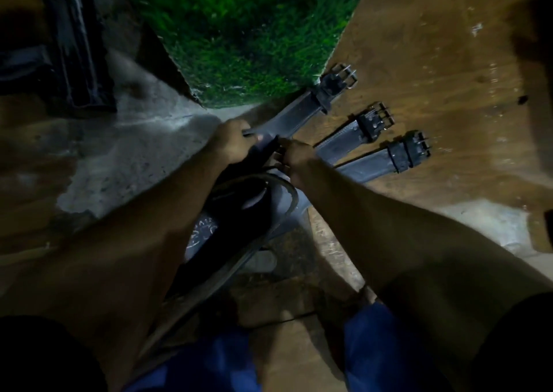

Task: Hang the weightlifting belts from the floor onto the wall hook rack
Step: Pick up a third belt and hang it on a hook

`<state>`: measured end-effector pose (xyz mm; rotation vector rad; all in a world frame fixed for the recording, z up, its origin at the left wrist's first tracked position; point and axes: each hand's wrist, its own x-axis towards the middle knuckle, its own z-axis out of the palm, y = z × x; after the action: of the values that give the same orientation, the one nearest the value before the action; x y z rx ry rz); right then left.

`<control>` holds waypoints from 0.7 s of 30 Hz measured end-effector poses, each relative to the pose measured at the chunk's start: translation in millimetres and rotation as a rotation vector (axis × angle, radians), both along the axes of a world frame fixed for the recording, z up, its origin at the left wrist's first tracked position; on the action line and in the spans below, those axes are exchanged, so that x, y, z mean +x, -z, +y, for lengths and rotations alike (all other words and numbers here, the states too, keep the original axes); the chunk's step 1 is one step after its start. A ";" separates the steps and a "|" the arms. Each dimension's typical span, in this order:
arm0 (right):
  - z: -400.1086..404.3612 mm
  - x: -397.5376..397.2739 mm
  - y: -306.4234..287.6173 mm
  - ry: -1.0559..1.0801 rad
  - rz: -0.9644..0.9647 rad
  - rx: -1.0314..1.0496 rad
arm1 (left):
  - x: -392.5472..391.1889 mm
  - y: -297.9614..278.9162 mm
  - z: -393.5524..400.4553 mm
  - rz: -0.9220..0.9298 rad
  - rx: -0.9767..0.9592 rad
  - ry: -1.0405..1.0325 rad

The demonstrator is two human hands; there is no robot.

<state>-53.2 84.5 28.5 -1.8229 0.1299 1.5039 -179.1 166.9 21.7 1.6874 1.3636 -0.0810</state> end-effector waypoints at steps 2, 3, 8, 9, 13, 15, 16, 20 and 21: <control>-3.6 -6.2 -29.2 0.041 -0.026 0.029 | -4.0 -35.3 -6.8 -0.069 0.009 -0.011; -5.8 -10.3 -48.3 0.071 -0.016 0.039 | -7.2 -54.7 -8.8 -0.091 0.033 -0.019; -9.7 -31.0 -152.8 0.176 -0.012 0.106 | -29.6 -161.8 -12.8 -0.153 0.059 -0.072; -9.6 -35.9 -172.2 0.196 -0.017 0.111 | -35.2 -186.9 -14.7 -0.171 0.058 -0.079; -11.4 -55.6 -268.0 0.173 0.025 0.181 | -63.6 -286.2 -21.3 -0.218 0.021 -0.126; -13.5 -66.8 -318.0 0.116 0.024 0.189 | -79.0 -333.3 -24.1 -0.276 -0.007 -0.169; -12.5 -71.9 -341.4 0.104 0.029 0.197 | -85.4 -356.1 -23.3 -0.292 -0.006 -0.201; -12.6 -86.8 -445.2 0.061 0.050 0.243 | -103.0 -449.9 -30.0 -0.360 -0.015 -0.325; -14.5 -89.5 -467.8 0.038 0.058 0.245 | -107.2 -470.8 -33.6 -0.365 -0.012 -0.347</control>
<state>-142.7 70.0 496.2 -1.5745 0.0073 1.4773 -286.3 133.3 492.5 1.3507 1.3462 0.3983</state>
